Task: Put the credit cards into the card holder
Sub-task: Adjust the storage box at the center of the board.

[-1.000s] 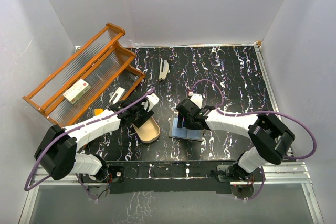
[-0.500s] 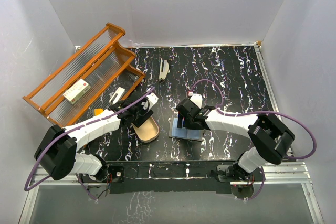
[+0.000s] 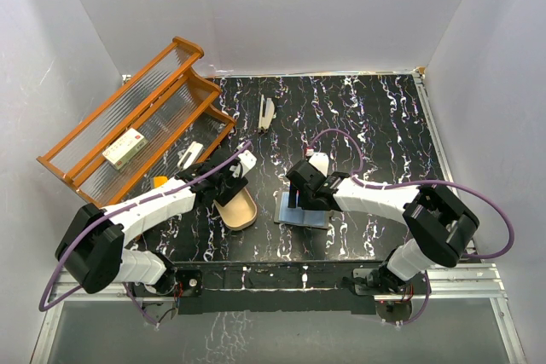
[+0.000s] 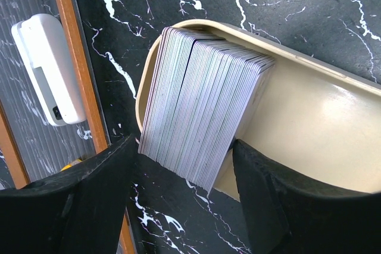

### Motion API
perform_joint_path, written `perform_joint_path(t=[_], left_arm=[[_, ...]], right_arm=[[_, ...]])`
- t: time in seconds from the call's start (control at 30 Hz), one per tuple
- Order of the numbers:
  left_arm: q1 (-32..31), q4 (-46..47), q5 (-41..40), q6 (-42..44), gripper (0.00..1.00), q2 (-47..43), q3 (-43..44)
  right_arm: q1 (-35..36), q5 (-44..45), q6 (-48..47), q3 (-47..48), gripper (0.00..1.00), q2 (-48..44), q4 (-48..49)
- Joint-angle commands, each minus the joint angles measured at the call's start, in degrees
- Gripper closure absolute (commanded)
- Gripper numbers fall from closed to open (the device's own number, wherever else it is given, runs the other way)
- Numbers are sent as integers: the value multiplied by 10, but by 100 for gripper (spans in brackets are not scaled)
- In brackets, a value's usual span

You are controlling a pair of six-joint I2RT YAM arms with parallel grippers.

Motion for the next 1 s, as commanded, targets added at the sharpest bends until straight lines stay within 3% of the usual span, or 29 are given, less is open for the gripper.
perform_joint_path(t=[0.0, 0.97], left_arm=[[2, -1, -24, 3, 37, -24, 6], [2, -19, -2, 6, 67, -14, 21]], right_arm=[[-4, -24, 10, -25, 34, 48, 21], [-4, -24, 11, -10, 34, 48, 8]])
